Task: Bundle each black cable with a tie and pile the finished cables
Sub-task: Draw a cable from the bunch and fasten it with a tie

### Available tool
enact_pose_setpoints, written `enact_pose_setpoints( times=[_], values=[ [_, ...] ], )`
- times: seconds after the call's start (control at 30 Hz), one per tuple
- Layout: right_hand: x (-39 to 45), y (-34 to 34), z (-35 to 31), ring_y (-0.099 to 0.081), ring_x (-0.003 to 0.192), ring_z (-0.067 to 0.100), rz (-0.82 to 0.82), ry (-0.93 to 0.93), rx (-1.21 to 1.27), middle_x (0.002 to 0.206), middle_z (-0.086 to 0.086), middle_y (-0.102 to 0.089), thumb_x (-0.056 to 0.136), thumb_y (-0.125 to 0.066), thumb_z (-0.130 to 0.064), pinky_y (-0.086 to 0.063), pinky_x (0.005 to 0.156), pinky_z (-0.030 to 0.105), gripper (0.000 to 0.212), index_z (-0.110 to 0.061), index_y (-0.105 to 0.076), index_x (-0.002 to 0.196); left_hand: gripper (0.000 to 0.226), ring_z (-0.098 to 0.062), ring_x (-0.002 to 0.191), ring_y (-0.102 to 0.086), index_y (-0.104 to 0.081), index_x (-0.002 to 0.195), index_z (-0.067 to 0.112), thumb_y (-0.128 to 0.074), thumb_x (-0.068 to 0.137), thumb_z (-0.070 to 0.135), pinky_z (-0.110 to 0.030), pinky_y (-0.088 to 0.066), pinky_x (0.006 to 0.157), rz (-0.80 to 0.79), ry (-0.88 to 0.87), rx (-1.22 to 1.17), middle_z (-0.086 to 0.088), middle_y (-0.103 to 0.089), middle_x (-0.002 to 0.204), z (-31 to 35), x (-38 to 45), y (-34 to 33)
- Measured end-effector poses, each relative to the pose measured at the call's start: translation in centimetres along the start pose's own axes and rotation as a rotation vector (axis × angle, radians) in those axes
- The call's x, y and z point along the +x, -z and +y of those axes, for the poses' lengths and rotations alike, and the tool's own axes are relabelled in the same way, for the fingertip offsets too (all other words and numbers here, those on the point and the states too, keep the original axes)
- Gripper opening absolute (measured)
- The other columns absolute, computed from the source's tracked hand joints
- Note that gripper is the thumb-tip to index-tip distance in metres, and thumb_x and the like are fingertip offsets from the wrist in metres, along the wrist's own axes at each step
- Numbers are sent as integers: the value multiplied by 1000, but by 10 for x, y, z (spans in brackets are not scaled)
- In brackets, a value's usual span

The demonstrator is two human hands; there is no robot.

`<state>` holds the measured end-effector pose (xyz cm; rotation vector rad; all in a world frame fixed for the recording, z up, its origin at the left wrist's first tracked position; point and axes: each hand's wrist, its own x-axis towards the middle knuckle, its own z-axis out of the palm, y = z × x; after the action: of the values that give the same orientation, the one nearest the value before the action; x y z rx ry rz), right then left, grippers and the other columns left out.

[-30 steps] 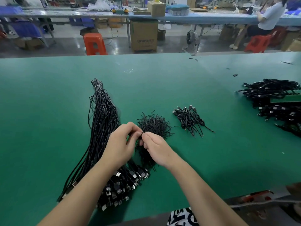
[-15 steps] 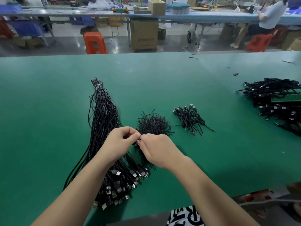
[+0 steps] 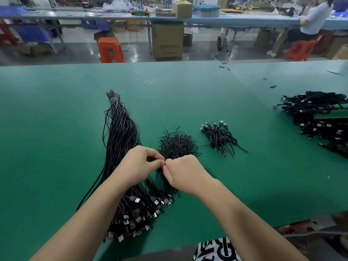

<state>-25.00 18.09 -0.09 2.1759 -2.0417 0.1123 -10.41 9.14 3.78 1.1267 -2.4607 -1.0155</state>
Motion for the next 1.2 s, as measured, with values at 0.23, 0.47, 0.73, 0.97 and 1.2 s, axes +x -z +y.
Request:
enact_pose_setpoints(
  times=[0.23,0.47,0.73,0.97,1.2],
  values=[
    [2,-7,1,-40,48,25,-55,89,-42,59,-2,-42,107,-32,-31,-29,51,33,32,-18,-42,81,16,3,45,-49,-76,81,24,-67,91,17,-10,-33,44,-51,-8,191,10,-69,70,2,5,-4],
    [7,-15,1,-43,49,25,-65,43,-44,64,2,-58,106,-37,-34,-21,50,33,28,-16,-47,86,16,-7,69,-55,-71,89,30,-57,92,24,-29,-53,66,-36,-26,502,12,-68,91,8,7,-4],
    [14,11,25,-71,78,15,-159,-345,1062,93,-6,-71,84,-64,-60,-57,72,32,44,-28,-63,113,9,-16,84,-62,-66,95,24,-57,95,26,-31,-52,73,106,19,389,8,-63,92,2,9,0],
    [8,5,26,-73,100,19,19,-449,1673,112,-1,-75,88,-70,-48,-60,87,36,44,-27,-60,125,13,-7,54,-44,-68,84,14,-66,95,21,-23,-35,53,168,144,-240,3,-60,69,-4,11,7],
    [17,-2,2,-69,70,5,184,-591,1676,75,-5,-74,98,-66,-18,-60,71,28,12,-20,-75,91,10,-9,65,-57,-63,86,21,-64,95,21,-23,-43,60,199,14,-27,5,-68,77,5,9,0]
  ],
)
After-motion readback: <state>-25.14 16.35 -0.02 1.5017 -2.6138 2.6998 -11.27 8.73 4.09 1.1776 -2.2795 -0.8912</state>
